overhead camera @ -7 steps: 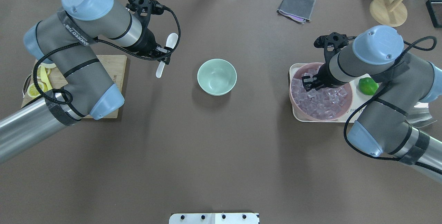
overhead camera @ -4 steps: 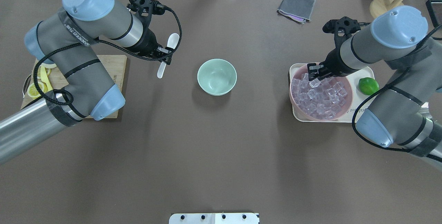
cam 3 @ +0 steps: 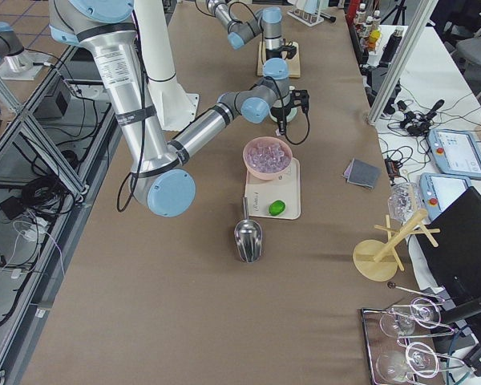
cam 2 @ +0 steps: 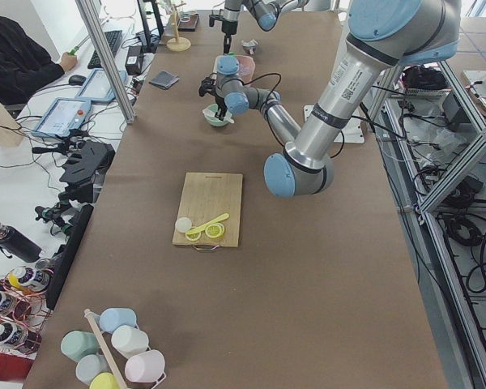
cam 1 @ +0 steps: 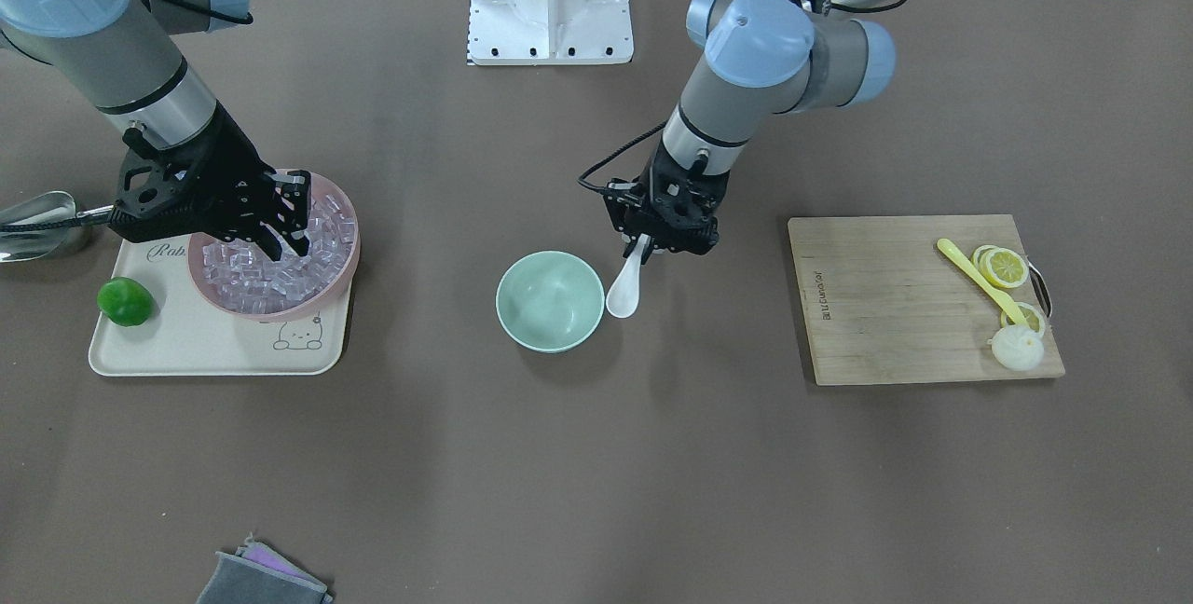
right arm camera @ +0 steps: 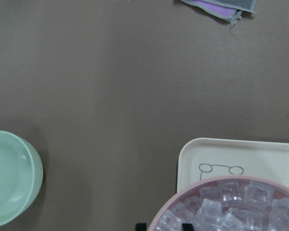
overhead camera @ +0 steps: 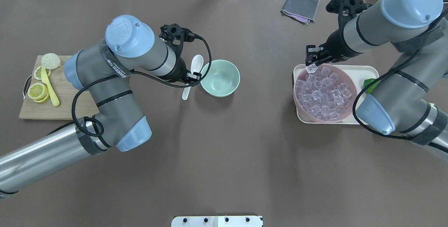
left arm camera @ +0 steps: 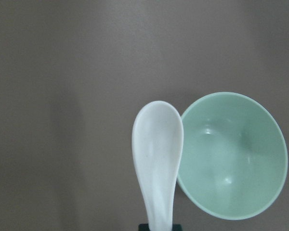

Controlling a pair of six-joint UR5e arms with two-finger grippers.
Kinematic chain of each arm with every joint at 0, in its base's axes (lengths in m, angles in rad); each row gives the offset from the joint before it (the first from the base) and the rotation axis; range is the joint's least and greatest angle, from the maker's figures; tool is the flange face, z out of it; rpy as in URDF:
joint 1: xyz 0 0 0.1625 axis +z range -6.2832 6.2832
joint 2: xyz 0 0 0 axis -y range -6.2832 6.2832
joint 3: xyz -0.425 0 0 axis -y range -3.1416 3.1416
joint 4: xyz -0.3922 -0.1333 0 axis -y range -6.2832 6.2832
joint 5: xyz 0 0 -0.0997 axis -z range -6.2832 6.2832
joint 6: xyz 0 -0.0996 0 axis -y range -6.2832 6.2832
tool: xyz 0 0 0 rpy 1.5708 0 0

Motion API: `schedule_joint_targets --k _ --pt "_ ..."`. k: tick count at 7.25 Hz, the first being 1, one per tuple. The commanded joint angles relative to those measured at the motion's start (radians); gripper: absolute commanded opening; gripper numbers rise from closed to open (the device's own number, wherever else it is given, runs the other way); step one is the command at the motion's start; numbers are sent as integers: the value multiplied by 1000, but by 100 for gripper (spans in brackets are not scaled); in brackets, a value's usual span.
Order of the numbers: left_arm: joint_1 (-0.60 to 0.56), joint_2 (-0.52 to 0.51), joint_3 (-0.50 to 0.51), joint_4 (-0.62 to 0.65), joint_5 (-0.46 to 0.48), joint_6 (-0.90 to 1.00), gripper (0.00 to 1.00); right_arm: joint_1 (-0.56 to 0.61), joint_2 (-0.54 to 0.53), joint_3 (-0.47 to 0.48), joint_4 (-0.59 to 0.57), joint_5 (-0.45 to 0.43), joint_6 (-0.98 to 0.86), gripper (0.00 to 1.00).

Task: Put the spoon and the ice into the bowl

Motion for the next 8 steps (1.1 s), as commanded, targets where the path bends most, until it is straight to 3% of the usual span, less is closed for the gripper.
schedule_joint_targets --k 1,3,6,7,8 --pt "68 -60 43 0 86 -50 0 0 33 -15 0 -4 28 0" --pt "67 -89 98 0 90 -44 0 -6 41 -24 1 -5 33 0" --pt "61 -108 100 -1 119 -48 0 -23 59 -44 10 -11 31 0" --pt "62 -121 100 -6 163 -50 43 -23 73 -64 12 -11 31 0" --pt "62 -123 99 -9 203 -50 97 -29 75 -65 13 -11 31 0"
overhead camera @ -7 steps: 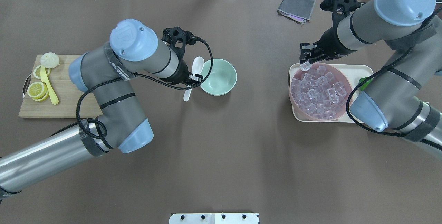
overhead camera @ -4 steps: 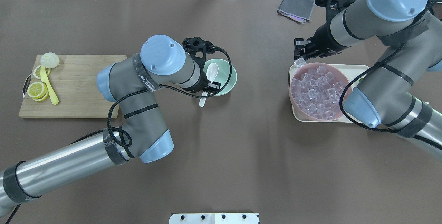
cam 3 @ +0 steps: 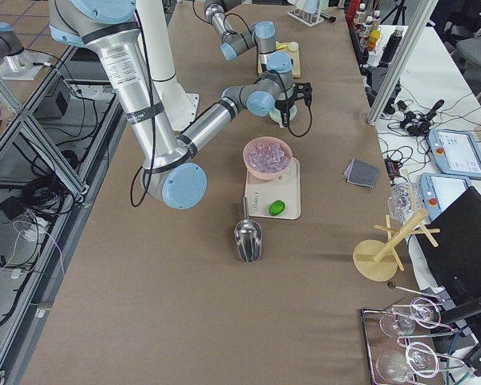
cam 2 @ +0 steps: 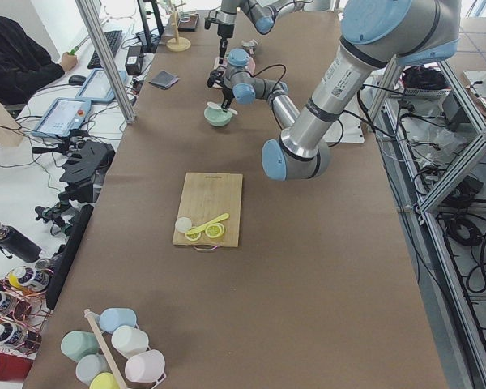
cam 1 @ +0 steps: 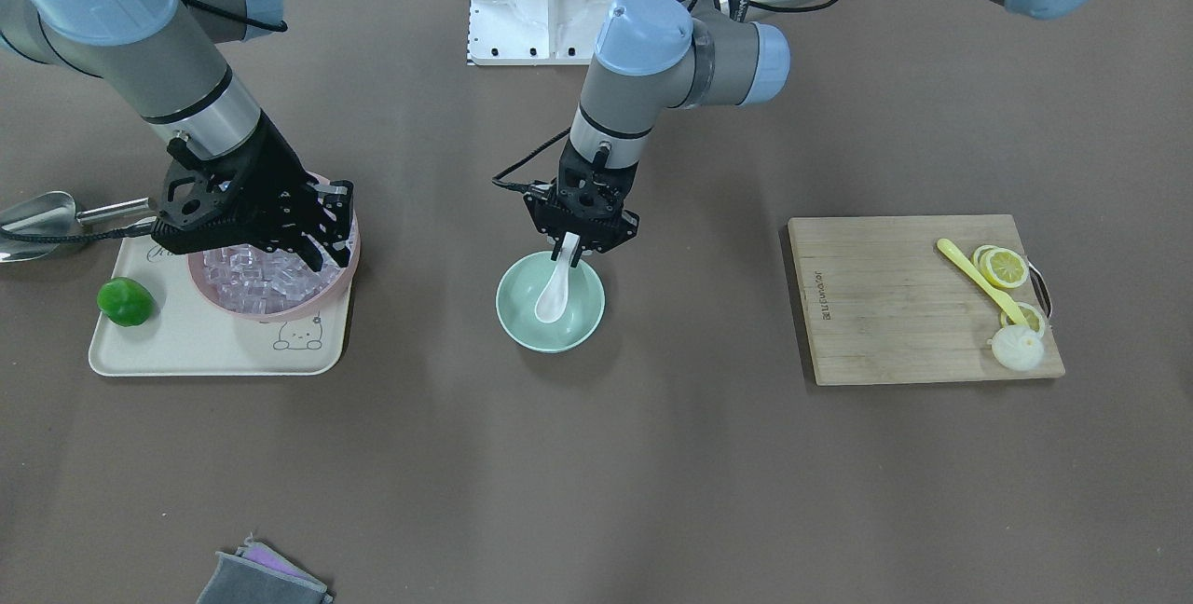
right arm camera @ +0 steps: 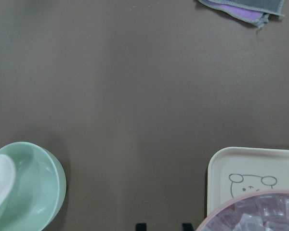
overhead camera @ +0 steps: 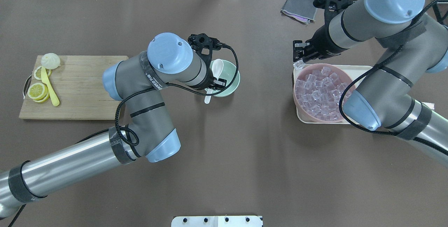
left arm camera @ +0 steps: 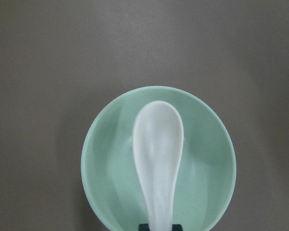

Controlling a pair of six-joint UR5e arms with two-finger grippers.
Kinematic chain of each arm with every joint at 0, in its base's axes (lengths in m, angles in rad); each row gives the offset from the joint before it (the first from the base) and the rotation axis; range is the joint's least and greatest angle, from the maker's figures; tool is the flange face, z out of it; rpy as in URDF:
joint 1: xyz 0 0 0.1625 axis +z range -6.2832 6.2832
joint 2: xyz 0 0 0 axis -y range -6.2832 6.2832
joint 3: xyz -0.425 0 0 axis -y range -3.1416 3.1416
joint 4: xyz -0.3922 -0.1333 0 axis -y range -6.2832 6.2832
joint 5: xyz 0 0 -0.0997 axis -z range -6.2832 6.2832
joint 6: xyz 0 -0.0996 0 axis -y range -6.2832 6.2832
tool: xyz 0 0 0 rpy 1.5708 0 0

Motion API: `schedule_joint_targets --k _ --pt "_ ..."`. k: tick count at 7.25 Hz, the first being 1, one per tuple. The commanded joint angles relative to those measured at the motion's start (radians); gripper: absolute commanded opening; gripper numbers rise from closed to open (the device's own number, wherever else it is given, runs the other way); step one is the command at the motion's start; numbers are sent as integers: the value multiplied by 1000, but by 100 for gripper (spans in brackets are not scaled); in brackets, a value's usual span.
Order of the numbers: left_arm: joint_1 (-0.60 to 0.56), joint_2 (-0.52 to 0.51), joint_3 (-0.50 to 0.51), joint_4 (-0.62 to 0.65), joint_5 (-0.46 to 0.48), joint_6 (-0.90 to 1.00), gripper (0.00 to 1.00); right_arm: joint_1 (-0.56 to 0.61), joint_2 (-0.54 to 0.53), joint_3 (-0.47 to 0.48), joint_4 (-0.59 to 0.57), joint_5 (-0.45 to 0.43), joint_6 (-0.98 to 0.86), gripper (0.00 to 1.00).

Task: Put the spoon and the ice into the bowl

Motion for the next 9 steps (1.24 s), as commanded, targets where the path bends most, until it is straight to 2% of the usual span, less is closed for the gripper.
schedule_joint_targets --k 1,2,3,4,5,7,9 --pt "-4 1 -10 -1 46 5 98 -13 24 -19 0 -5 1 0" --pt "-48 15 -21 1 34 16 98 -24 53 -23 -10 -17 15 0" --pt "-108 83 -79 4 -15 98 98 -53 100 -48 -10 -47 94 0" --pt "-215 157 -117 2 -117 232 98 -102 152 -75 -11 -109 148 0" --pt "-320 226 -143 -4 -210 358 98 -145 206 -139 -5 -176 193 0" --pt "-503 334 -154 -13 -318 603 98 -232 368 -328 1 -328 297 0" --pt "-535 340 -139 -13 -345 614 98 -262 392 -378 25 -361 310 0"
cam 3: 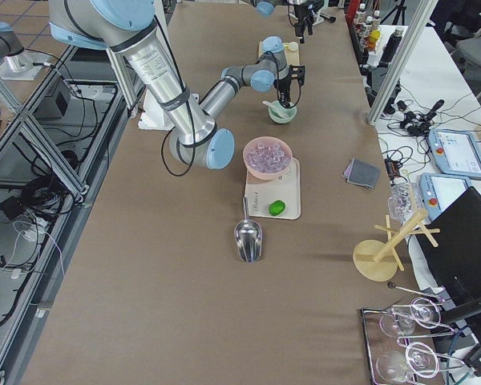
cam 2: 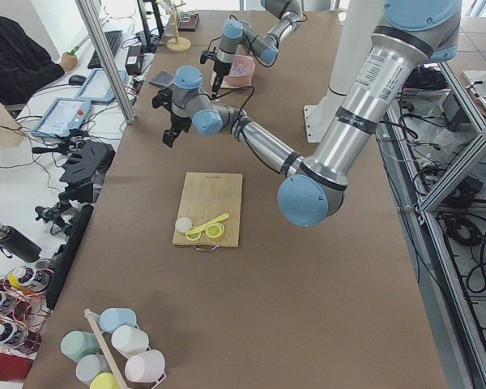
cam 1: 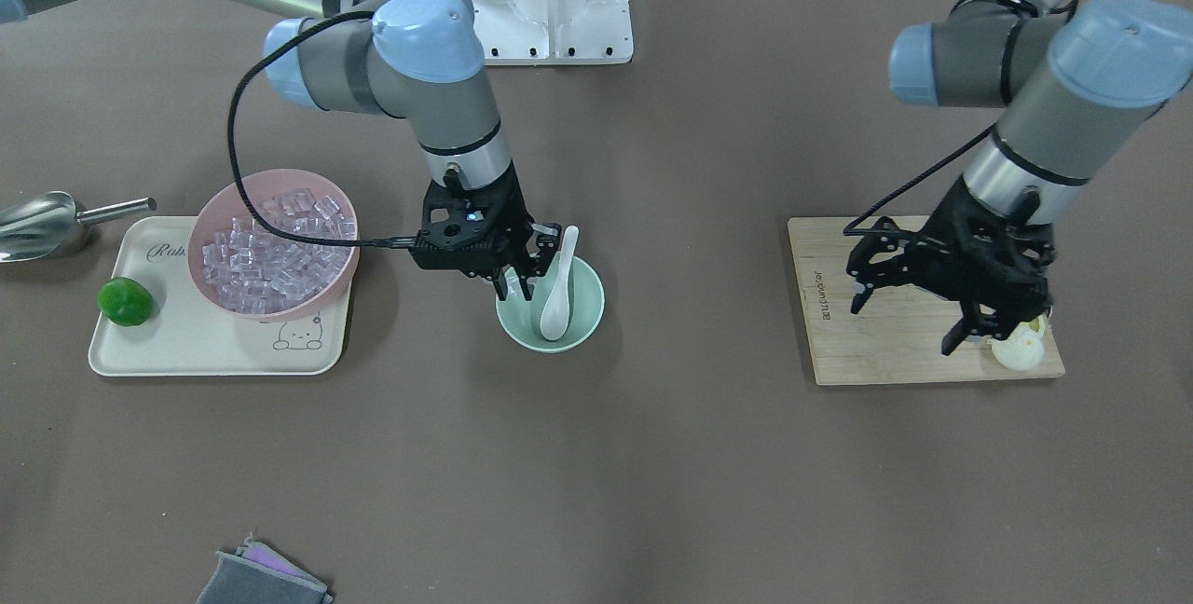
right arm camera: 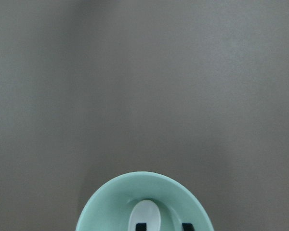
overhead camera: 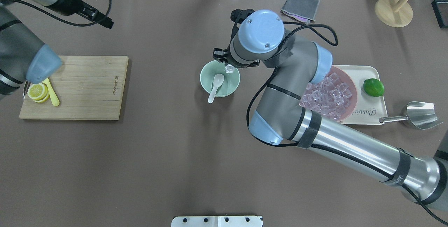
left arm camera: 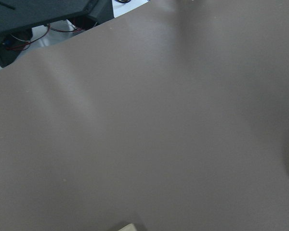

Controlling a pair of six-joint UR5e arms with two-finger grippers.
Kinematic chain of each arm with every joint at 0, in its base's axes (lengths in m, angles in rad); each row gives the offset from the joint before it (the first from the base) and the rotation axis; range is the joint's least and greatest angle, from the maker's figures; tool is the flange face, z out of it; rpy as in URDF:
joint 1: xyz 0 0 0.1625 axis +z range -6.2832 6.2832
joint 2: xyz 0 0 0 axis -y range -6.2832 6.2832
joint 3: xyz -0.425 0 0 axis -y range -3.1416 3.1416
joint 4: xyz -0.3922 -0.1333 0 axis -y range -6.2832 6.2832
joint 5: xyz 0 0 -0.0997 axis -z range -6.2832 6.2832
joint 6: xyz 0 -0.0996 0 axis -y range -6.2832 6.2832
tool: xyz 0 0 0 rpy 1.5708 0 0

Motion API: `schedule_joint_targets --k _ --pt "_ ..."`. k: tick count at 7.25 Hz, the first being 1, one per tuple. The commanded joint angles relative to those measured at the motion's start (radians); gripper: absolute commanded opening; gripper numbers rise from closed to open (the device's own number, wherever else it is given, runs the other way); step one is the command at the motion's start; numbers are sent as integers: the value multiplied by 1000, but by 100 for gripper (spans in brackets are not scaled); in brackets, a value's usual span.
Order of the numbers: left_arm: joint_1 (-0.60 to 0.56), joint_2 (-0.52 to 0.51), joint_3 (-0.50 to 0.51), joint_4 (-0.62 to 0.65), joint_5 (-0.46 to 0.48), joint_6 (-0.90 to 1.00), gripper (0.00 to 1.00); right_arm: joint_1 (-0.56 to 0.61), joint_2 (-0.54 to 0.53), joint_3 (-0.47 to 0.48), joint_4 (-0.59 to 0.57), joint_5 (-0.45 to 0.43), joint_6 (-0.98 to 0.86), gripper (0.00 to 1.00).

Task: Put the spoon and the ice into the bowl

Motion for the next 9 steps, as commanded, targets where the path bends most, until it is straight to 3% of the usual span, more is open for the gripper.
schedule_joint_targets --k 1,2,3,4,6,7,9 --pt "-29 12 8 -1 -20 20 98 -19 25 -45 17 -27 16 53" --pt "-29 12 11 -1 -20 11 98 -13 15 -42 23 -24 -26 100" --pt "-29 13 28 -3 -20 14 98 -2 15 -24 11 -13 -59 100" --pt "-29 12 32 -3 -11 2 98 47 6 16 -31 69 -57 100" --pt "-72 13 35 -57 -4 11 98 235 -136 201 -178 313 -171 100" --pt "-104 24 70 -102 -1 6 98 345 -243 267 -250 397 -338 100" --pt "-149 76 92 -131 -4 20 98 559 -433 286 -314 511 -692 100"
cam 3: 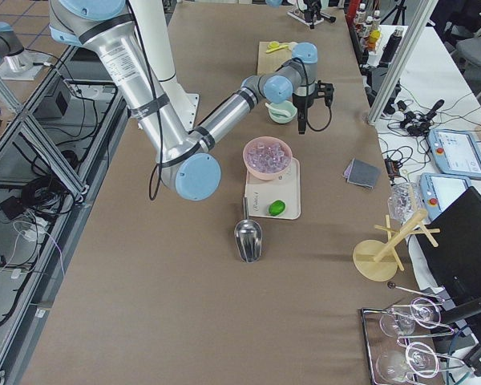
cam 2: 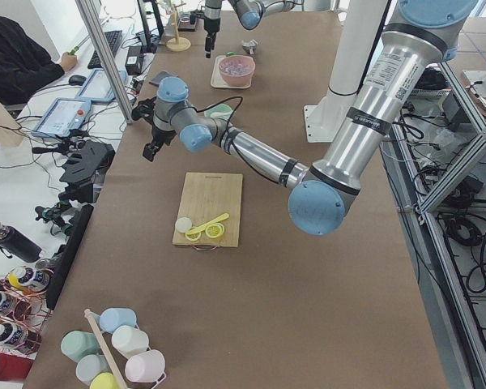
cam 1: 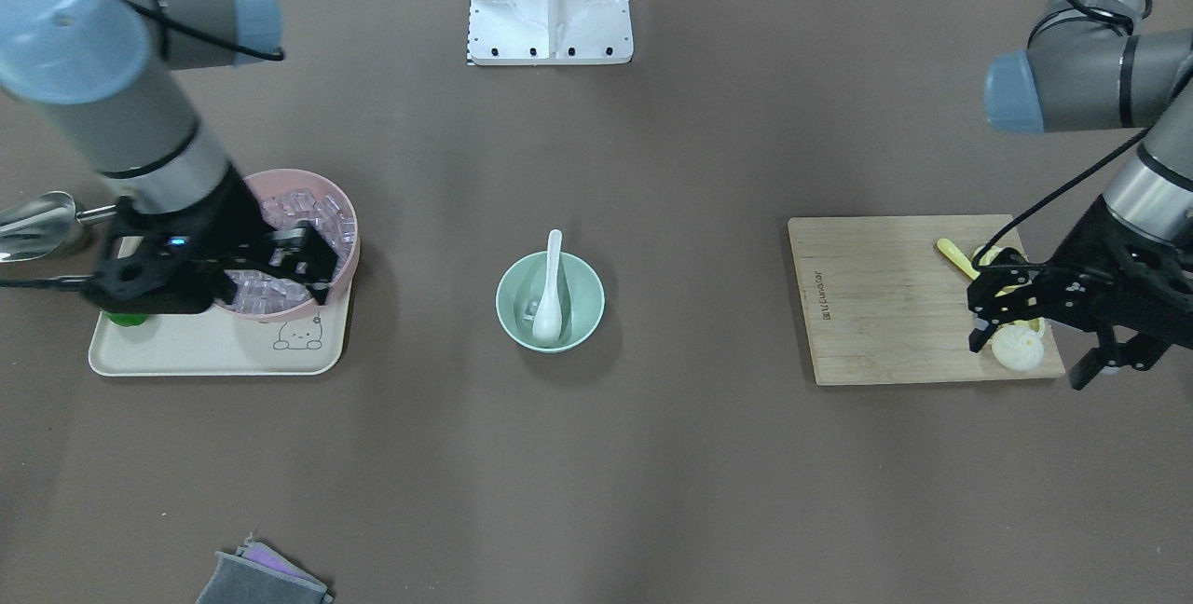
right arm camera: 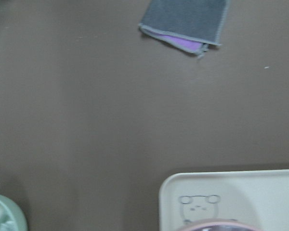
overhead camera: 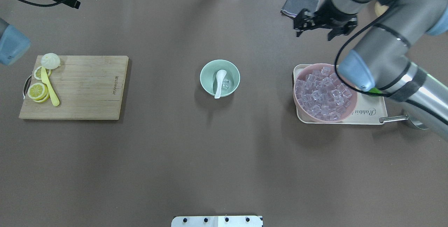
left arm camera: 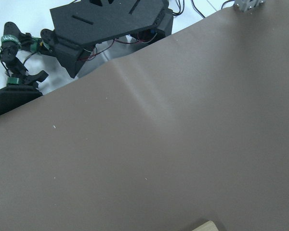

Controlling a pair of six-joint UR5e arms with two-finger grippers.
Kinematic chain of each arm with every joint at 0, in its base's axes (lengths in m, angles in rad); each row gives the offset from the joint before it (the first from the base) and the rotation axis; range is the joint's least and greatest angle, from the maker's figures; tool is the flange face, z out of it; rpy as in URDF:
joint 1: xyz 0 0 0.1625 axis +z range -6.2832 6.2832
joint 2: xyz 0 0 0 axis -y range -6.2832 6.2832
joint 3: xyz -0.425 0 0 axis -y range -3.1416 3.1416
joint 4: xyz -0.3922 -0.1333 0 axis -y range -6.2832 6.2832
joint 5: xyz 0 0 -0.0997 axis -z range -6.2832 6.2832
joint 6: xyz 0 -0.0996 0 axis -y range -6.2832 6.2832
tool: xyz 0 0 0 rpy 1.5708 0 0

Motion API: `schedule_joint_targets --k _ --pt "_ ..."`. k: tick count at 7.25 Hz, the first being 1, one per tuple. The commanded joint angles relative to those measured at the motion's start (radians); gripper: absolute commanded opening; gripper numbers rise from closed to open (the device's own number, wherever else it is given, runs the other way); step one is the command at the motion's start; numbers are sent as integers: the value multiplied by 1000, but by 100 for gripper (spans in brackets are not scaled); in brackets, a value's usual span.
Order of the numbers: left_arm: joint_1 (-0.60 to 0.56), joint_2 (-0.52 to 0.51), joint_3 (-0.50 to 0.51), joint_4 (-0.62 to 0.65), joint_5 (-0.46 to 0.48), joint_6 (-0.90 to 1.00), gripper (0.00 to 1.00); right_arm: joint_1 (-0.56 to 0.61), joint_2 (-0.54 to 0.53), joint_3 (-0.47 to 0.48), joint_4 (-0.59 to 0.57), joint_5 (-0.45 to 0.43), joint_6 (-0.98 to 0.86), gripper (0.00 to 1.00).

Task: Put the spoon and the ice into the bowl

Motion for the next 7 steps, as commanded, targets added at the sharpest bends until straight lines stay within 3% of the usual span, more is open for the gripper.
schedule_joint_targets --k 1,2,4,5,6,7 --pt "-35 77 11 -91 0 5 98 236 -217 10 -42 116 -407 100" --pt "-35 123 18 -98 5 7 98 324 -286 -34 -42 133 -599 100" --pt "-98 204 31 -43 -9 80 98 461 -321 -239 -37 117 -961 100" --pt "-185 214 22 76 -73 194 98 484 -332 -307 -28 116 -1037 100" --pt "-283 223 17 189 -183 279 98 510 -364 -307 -22 129 -1075 100" --pt "-333 305 12 189 -205 291 98 550 -371 -300 -27 142 -1113 100"
